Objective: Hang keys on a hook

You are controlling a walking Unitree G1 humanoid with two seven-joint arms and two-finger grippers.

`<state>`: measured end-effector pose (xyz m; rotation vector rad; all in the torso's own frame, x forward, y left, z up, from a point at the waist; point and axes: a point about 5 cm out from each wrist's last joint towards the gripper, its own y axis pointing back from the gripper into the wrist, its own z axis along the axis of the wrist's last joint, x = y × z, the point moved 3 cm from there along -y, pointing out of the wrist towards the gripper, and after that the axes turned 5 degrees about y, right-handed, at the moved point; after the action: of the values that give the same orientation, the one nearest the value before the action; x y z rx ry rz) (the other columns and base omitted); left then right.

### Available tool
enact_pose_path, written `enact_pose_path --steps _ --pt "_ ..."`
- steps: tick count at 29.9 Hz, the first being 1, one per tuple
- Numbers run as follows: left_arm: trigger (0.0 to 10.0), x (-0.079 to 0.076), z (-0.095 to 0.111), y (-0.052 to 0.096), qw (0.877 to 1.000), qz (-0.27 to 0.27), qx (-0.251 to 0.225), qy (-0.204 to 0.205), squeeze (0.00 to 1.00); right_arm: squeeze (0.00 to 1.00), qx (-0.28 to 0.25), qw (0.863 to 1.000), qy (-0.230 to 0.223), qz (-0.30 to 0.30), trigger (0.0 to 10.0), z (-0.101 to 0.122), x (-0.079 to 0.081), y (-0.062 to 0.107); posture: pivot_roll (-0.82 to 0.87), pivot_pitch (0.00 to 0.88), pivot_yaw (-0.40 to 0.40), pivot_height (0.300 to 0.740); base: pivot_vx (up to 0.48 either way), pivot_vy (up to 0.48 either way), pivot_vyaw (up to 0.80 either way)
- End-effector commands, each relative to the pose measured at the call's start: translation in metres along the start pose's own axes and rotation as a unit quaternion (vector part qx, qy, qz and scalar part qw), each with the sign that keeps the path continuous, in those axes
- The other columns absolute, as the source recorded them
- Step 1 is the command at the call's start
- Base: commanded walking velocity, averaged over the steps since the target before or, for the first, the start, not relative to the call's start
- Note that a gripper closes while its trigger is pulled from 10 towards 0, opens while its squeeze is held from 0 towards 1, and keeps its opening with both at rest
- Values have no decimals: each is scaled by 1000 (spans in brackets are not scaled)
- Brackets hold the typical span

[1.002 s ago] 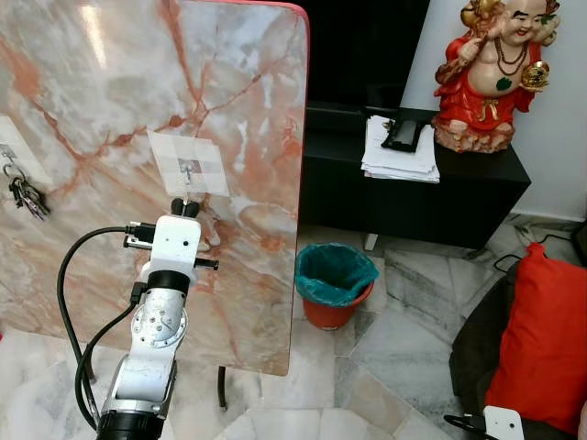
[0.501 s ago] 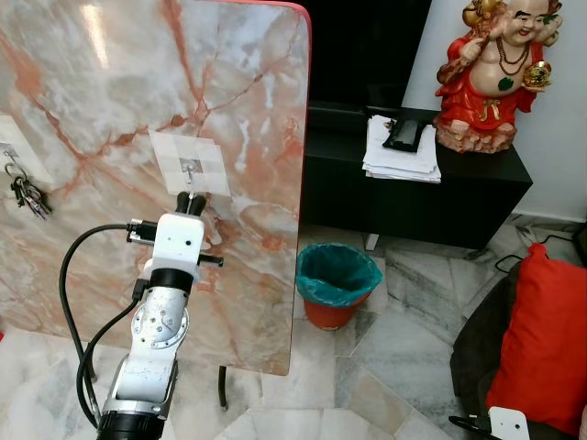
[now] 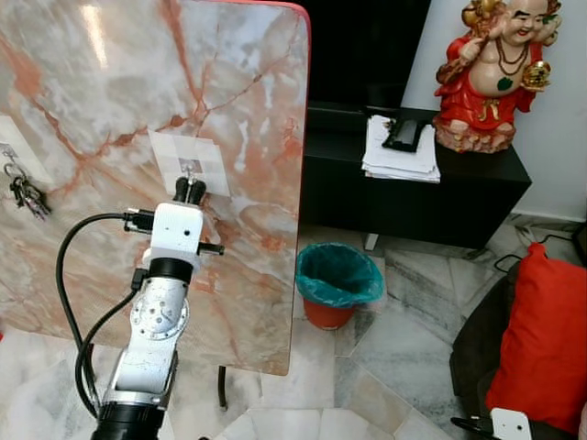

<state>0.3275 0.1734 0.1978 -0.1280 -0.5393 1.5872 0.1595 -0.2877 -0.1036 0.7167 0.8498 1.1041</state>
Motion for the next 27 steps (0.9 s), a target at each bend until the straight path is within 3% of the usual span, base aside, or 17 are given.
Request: enact_pose_path --steps 1,14,27 --pt "10000 3 11 -3 1000 8 -24 -7 0 0 4 1000 -5 -7 10000 -4 -6 1 47 48 -56 740 0 0 0" --pt "10000 8 0 -3 1000 23 1 -7 0 0 2 1000 -4 -4 10000 -2 -3 0 47 49 -57 740 0 0 0" --pt "10000 1 -13 1 999 6 37 15 0 0 1 1000 -5 -2 10000 -2 2 0 47 49 -56 740 0 0 0"
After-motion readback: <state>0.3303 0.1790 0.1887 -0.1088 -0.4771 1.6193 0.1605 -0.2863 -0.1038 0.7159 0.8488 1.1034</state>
